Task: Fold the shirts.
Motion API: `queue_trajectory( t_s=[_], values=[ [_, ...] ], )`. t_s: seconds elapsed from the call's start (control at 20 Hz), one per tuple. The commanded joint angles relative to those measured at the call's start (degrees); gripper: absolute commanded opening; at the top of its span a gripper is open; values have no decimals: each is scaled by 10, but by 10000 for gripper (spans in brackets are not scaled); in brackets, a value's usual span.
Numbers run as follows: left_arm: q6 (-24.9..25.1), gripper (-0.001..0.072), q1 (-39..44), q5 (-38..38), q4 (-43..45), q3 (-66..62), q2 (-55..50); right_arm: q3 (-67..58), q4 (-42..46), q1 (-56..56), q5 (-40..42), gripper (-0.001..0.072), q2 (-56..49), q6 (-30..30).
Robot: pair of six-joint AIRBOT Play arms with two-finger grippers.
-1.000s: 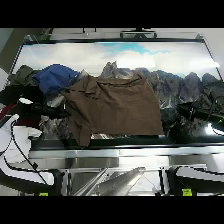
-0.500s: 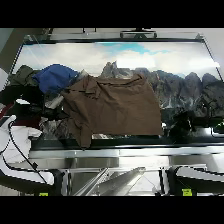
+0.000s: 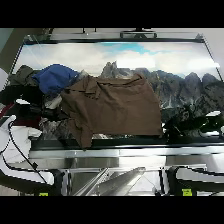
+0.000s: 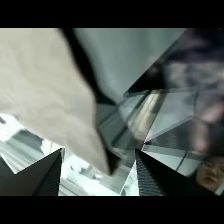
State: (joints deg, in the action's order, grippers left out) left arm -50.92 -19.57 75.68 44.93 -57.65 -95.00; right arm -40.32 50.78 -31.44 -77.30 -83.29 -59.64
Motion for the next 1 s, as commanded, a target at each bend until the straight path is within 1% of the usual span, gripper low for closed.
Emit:
queue_trajectory(
  t_s=[0.0,0.05,0.1,0.15,0.25,0.3,0.35,0.4,0.45,0.7,0.75,0.8,0.85,0.9,0.95],
  values=[
    [-1,17,0,5,0,-1,0,3,8,57,31,517,-17,-2],
    [-1,16,0,5,0,-1,0,3,3,62,31,517,-23,-2],
    [-1,16,0,5,0,-1,0,3,-11,66,31,500,-29,8],
    [-1,17,0,4,0,-1,0,3,-33,68,31,435,-34,25],
    [-1,17,0,4,0,-1,0,3,-86,70,34,388,-39,62],
    [-1,17,0,4,0,-1,0,2,-105,71,34,245,-39,76],
    [-1,17,0,4,0,-1,0,2,-115,71,34,157,-39,80],
    [-1,17,0,5,0,-1,0,2,-121,72,31,34,-39,81],
    [-1,17,0,6,0,-1,0,2,-124,73,23,18,-39,83],
    [-1,19,-12,13,0,-1,0,2,-125,74,21,17,-39,89],
    [-1,147,-16,19,0,-1,0,2,-125,74,21,18,-39,89],
    [-1,369,-19,23,0,-1,0,2,-125,74,21,18,-39,89],
    [-1,517,-24,24,0,-1,0,2,-125,74,21,18,-39,89],
    [-1,566,-27,23,0,-1,0,2,-125,74,24,18,-39,89],
    [-1,567,-28,18,0,-1,0,2,-125,74,26,17,-39,89]
  ],
)
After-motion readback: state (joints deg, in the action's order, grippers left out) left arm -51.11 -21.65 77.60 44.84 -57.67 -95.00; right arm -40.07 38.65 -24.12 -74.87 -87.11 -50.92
